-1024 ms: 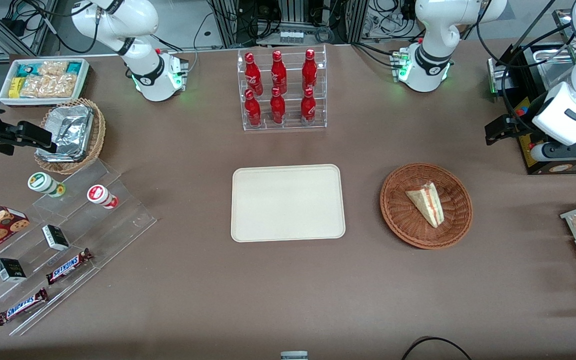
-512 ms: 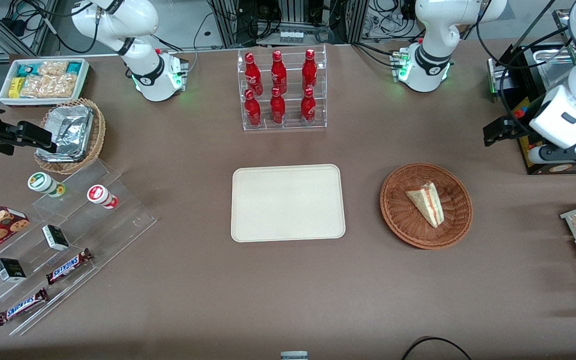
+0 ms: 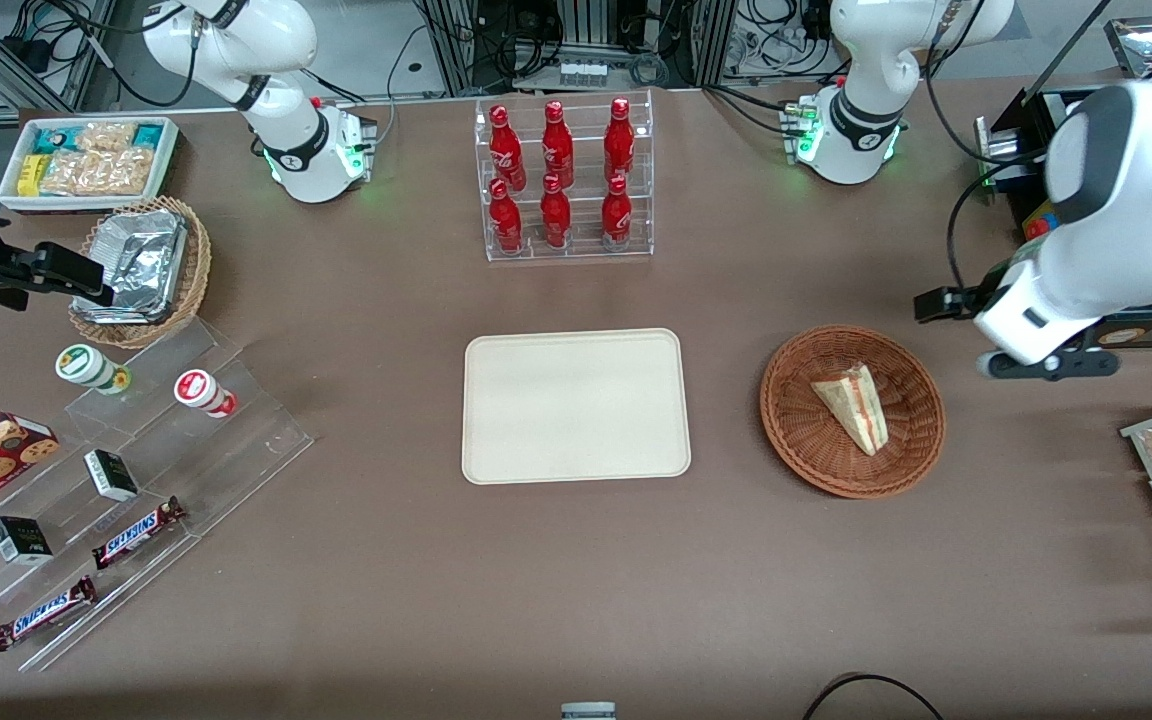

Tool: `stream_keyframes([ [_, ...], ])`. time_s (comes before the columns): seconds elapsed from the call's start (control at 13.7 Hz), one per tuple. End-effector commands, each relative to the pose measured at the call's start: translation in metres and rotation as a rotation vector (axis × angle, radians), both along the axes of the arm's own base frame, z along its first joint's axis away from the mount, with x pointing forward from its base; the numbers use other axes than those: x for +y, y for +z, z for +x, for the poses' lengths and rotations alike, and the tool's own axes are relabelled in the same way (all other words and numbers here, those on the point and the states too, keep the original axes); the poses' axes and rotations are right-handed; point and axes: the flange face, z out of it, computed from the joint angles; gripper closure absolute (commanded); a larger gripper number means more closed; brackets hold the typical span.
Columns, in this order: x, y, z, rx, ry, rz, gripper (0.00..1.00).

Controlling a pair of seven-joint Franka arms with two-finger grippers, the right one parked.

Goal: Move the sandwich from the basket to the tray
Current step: 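Move the left gripper down over the wrapped sandwich in the wicker basket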

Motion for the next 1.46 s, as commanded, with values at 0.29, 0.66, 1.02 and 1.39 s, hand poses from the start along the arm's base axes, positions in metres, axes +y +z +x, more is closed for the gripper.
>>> stream_keyframes([
  [0.29,-0.025,-0.07,-0.013,-0.09,0.036,0.024,0.0],
  [0.66,-0.038,-0.11,-0.009,-0.15,0.264,0.058,0.0],
  [1.02,-0.058,-0.162,-0.01,-0.206,0.545,0.081,0.0],
  [1.39,-0.053,-0.18,-0.019,-0.228,0.615,0.079,0.0],
])
